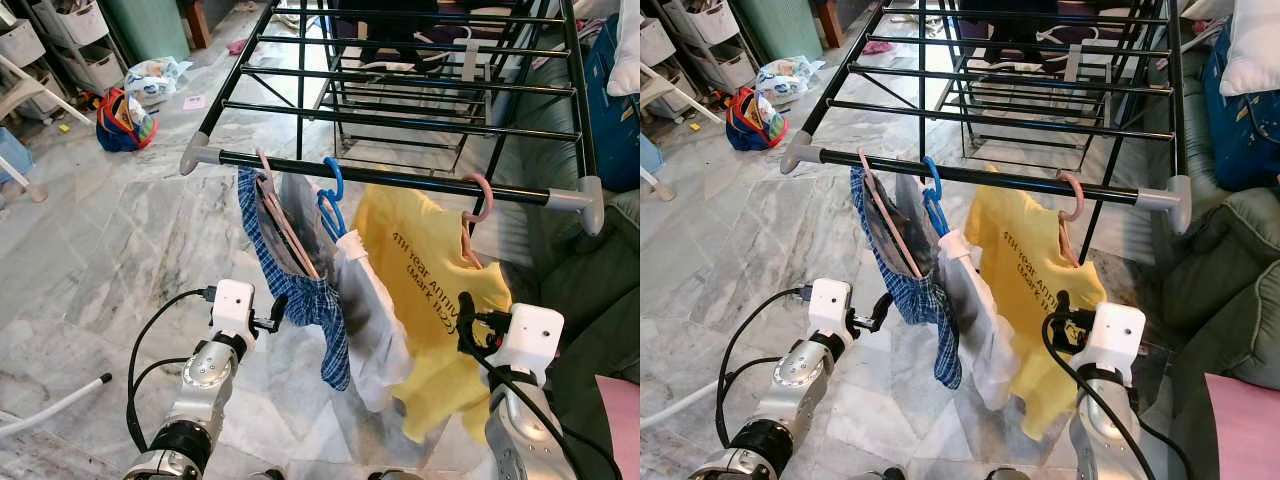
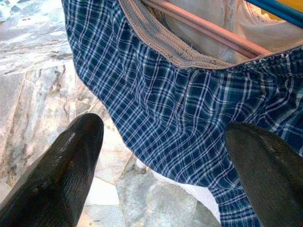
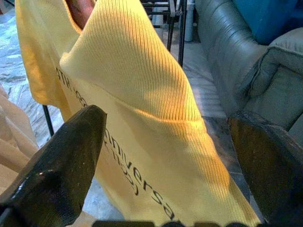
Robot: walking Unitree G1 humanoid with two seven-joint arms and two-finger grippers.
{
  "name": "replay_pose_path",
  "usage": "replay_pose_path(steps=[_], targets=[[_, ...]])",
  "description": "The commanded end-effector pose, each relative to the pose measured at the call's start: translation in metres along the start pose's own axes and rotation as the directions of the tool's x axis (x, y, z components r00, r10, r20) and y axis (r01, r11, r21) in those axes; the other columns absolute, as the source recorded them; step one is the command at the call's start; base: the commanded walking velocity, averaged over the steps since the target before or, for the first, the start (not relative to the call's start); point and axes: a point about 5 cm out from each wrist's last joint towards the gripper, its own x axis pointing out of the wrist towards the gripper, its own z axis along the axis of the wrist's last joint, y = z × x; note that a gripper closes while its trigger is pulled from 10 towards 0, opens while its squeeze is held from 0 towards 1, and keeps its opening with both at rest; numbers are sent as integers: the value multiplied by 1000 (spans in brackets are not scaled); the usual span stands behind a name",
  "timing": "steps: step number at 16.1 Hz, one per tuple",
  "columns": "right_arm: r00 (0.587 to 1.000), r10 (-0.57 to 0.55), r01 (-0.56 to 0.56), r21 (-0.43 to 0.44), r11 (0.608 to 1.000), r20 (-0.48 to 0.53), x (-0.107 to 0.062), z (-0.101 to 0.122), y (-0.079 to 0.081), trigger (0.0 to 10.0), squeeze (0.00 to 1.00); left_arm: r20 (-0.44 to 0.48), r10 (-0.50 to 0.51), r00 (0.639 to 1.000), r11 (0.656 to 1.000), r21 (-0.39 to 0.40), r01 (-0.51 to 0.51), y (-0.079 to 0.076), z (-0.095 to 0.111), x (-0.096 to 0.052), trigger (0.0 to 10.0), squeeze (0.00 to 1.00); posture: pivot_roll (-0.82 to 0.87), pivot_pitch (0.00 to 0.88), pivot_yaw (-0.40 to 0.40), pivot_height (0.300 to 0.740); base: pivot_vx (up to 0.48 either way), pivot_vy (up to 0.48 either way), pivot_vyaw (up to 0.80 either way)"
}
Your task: Hang hanger
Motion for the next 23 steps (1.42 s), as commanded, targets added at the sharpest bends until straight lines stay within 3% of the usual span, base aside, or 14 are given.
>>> replay_pose_path(steps=[1, 8, 10, 11, 16, 23], targets=[[1000, 6, -6, 6, 1000, 9, -4, 2, 3, 10000, 1000, -40, -5, 999, 1000, -22, 5, 3, -8, -3, 10000, 0, -146, 156, 72, 740, 0, 0, 0], [1000, 8, -8, 21, 1000, 9, -5, 1, 4, 10000, 1000, -45, -55, 998, 998, -20, 54, -2, -5, 0, 10000, 0, -162, 147, 75, 740, 0, 0, 0], [1000, 4, -4, 21, 1000, 1, -5, 0, 3, 10000, 169, -46, -63, 997, 998, -21, 62, -5, -6, 1, 10000, 0, -166, 146, 76, 740, 0, 0, -228], [1000, 4, -4, 21, 1000, 0, -5, 0, 3, 10000, 0, -46, -66, 997, 998, -19, 65, -5, -6, 1, 10000, 0, -167, 146, 76, 740, 0, 0, -456], [1000, 9, -9, 17, 1000, 2, -4, 1, 2, 10000, 0, -52, -77, 996, 997, -23, 76, -9, -6, 2, 10000, 0, -168, 143, 70, 740, 0, 0, -722], [1000, 24, -24, 16, 1000, 0, -3, 1, 4, 10000, 0, -72, -75, 995, 997, -39, 73, -10, -10, 1, 10000, 0, -165, 145, 64, 740, -184, 0, 0]])
